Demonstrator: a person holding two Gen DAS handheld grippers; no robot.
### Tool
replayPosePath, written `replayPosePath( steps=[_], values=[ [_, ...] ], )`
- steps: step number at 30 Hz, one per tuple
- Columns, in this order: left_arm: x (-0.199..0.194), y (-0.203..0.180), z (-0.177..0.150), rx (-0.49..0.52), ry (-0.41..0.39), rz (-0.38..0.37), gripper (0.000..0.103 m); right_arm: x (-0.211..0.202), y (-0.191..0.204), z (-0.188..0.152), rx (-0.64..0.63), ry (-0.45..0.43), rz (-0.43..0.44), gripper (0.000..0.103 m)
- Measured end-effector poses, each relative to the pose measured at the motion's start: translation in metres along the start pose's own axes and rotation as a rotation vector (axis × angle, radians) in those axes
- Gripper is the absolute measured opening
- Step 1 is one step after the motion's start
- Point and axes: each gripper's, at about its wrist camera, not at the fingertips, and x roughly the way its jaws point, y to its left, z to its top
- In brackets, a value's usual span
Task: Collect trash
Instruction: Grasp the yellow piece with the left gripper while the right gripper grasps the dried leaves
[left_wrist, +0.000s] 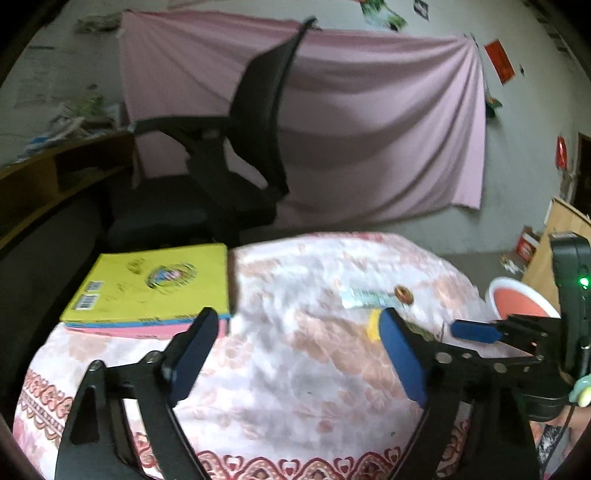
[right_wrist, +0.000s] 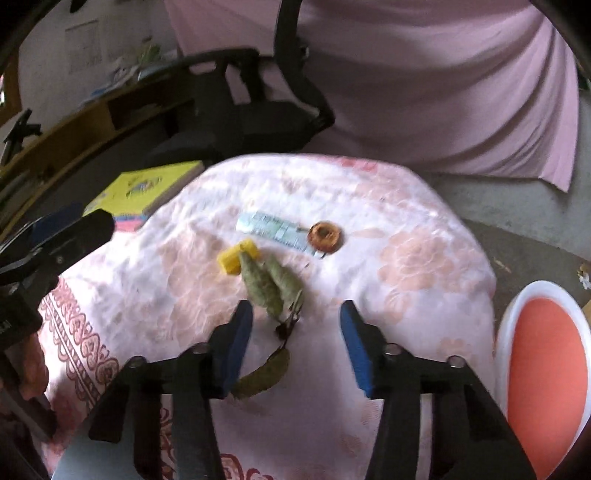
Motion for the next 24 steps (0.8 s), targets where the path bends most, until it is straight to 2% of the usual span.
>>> replayPosePath(
  steps=[3,8,11,15,17,21,24],
  values=[
    [0.015,-0.005,0.0,0.02,0.072,-0.033,0.067,0.008,-0.004,0.001,0.016,0.035,0.029,0.033],
    [0.042,-0.013,0.002,0.02,0.198,-0.089,0.049,0.013,-0.007,0.006,0.021,0.046,0.021,0.013],
    [0.052,-0.018,0.005,0.005,0.232,-0.132,0.046,0.012,-0.012,0.007,0.035,0.042,0.025,0.01],
    [0.06,-0.031,0.008,0.038,0.246,-0.171,0.043,0.007,-0.024,0.006,0.067,0.028,0.013,0.008],
    [0.068,-0.038,0.009,0.054,0.264,-0.186,0.032,0.003,-0.029,0.006,0.079,0.012,0.004,0.008],
    [0.083,-0.045,0.01,0.056,0.303,-0.208,0.027,0.002,-0.032,0.006,0.086,-0.002,-0.007,0.008],
    [0.09,-0.047,0.01,0.054,0.324,-0.206,0.016,0.002,-0.033,0.007,0.087,-0.007,-0.01,0.008]
  ],
)
